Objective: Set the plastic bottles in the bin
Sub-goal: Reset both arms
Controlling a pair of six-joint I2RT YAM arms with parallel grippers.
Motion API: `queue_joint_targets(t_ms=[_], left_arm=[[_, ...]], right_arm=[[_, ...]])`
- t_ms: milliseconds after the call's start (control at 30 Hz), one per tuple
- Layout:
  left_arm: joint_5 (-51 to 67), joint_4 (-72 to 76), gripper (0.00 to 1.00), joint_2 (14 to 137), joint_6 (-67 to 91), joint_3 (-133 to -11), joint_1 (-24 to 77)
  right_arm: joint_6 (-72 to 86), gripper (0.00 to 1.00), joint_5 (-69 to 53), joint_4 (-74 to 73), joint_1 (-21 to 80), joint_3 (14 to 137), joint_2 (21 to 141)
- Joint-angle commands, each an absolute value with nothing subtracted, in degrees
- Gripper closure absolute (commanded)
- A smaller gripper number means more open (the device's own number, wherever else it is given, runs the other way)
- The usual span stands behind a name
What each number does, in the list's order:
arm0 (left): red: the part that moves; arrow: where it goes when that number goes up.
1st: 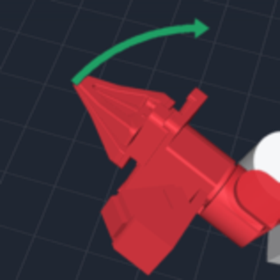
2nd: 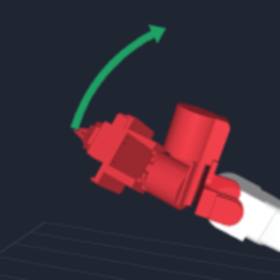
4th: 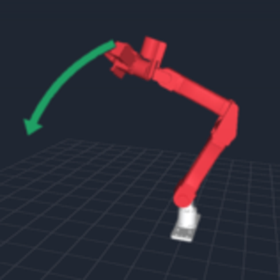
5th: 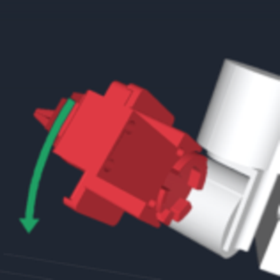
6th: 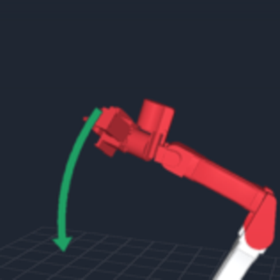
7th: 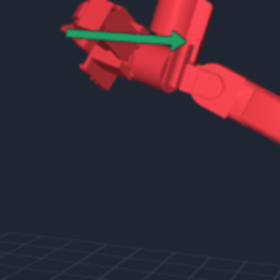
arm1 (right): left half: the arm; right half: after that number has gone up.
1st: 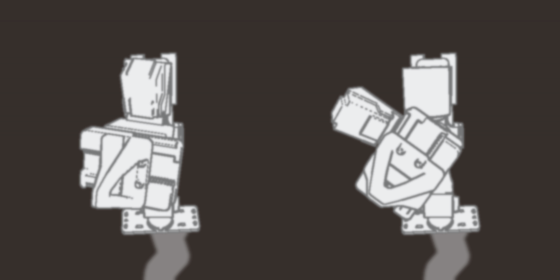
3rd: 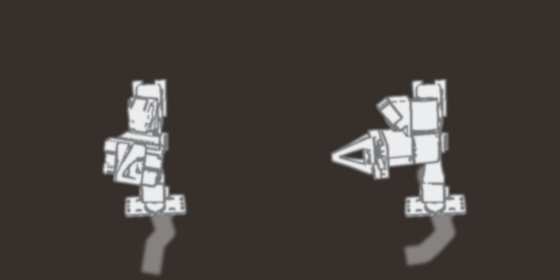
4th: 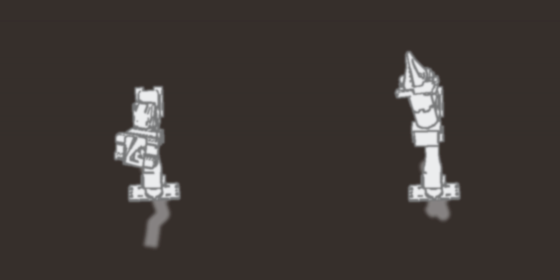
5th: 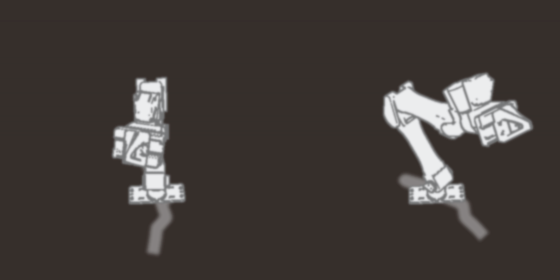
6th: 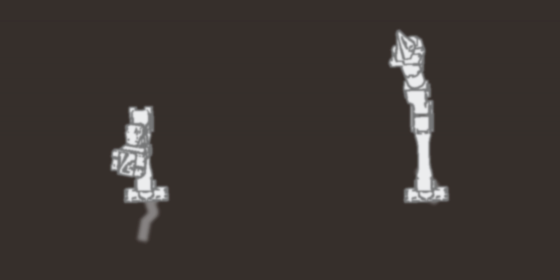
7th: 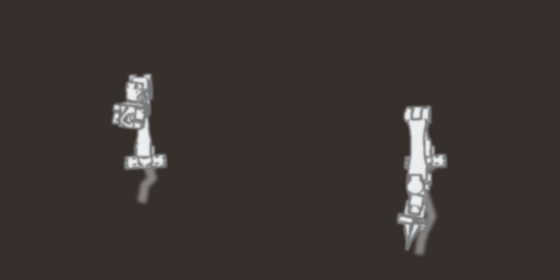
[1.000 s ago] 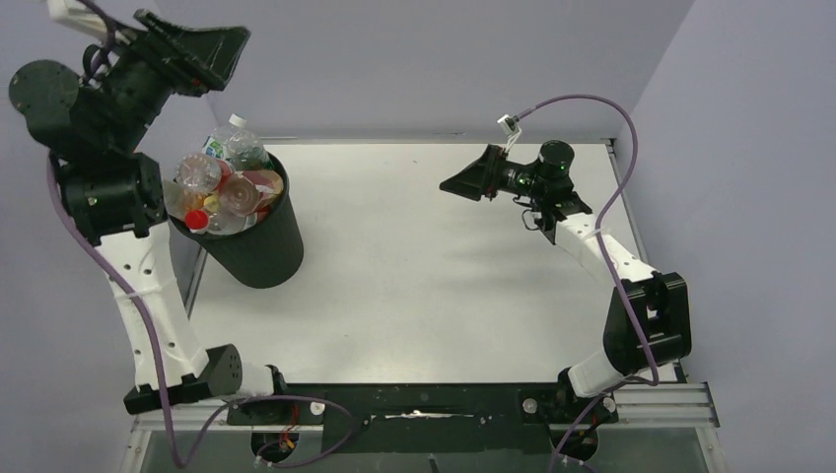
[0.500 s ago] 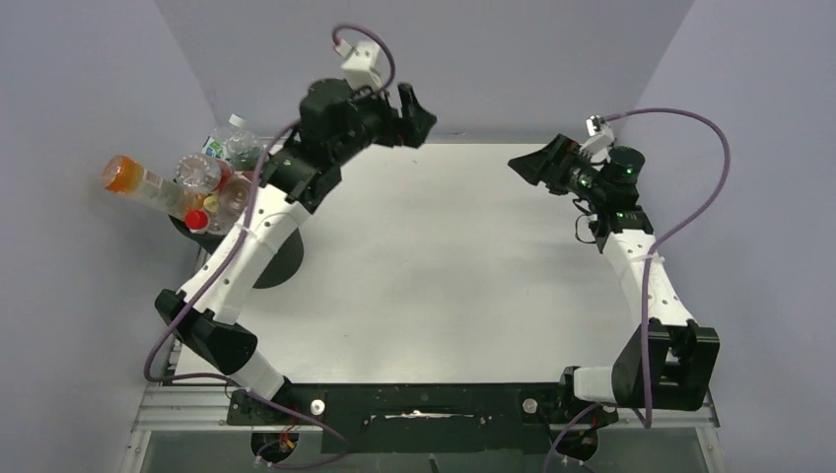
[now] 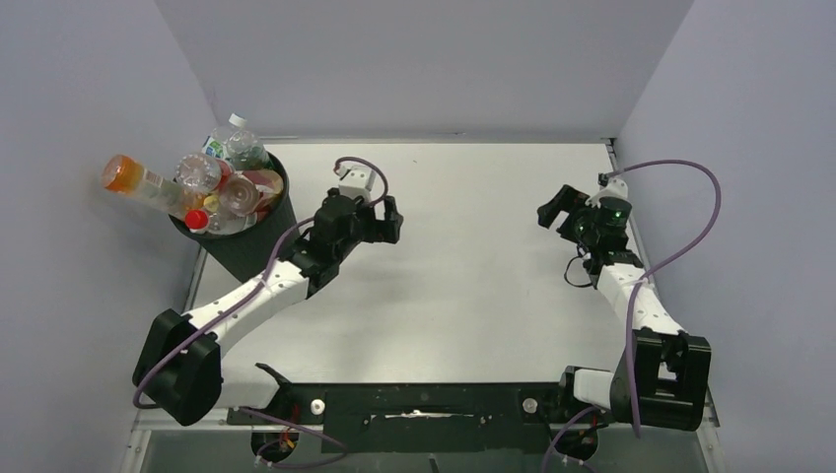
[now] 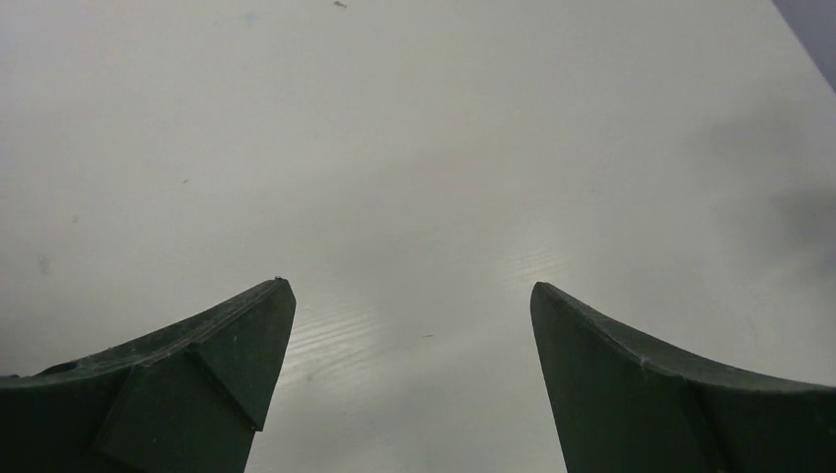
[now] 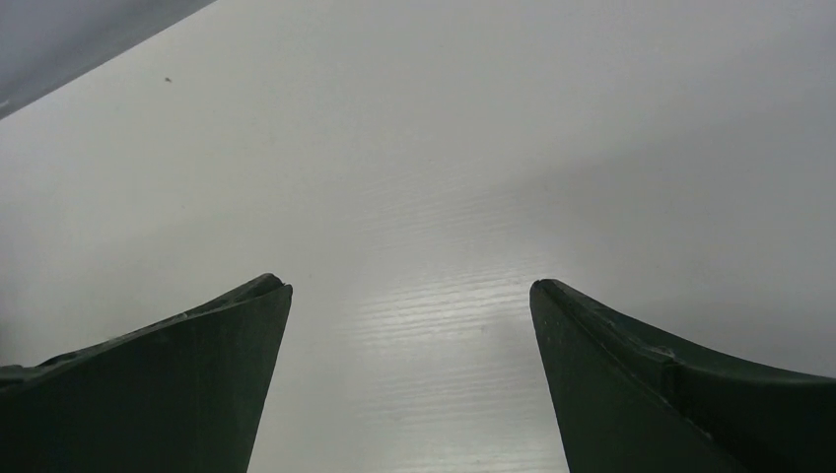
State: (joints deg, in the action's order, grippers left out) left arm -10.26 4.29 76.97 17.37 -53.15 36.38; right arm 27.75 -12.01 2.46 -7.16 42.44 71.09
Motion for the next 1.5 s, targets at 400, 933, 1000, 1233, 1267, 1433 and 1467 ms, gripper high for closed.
queue_joint_targets(t_ms=[400,933,1000,1233,1267,1433,1467], left_arm=[[-7.28,25.93,0.05,67.52,15.57,-27.02,18.36],[-7.69,38.69,0.06,72.35,6.74,-22.58,13.15],[-8.16,38.61,0.06,72.82,5.58,-22.90,11.66],[-5.62,41.09,0.06,73.39,5.89,-20.70,5.01],[-4.58,41.89,0.06,73.45,6.45,-19.92,3.92],[-2.00,47.53,0.06,75.96,7.94,-16.97,1.55],[-1.77,48.61,0.06,77.14,7.87,-16.86,1.50]], right_arm=[[17.87,0.02,2.98,32.15,-5.59,28.39,72.93],[11.45,0.02,8.48,49.72,-5.39,19.29,73.06],[11.53,0.02,10.00,52.52,-5.56,18.48,73.91],[13.13,0.02,14.05,54.89,-6.13,16.37,72.66],[12.62,0.02,15.10,54.41,-6.09,15.42,71.31],[11.08,0.02,17.94,53.36,-6.16,13.34,68.56],[10.99,0.02,18.04,53.12,-6.16,13.59,68.78]])
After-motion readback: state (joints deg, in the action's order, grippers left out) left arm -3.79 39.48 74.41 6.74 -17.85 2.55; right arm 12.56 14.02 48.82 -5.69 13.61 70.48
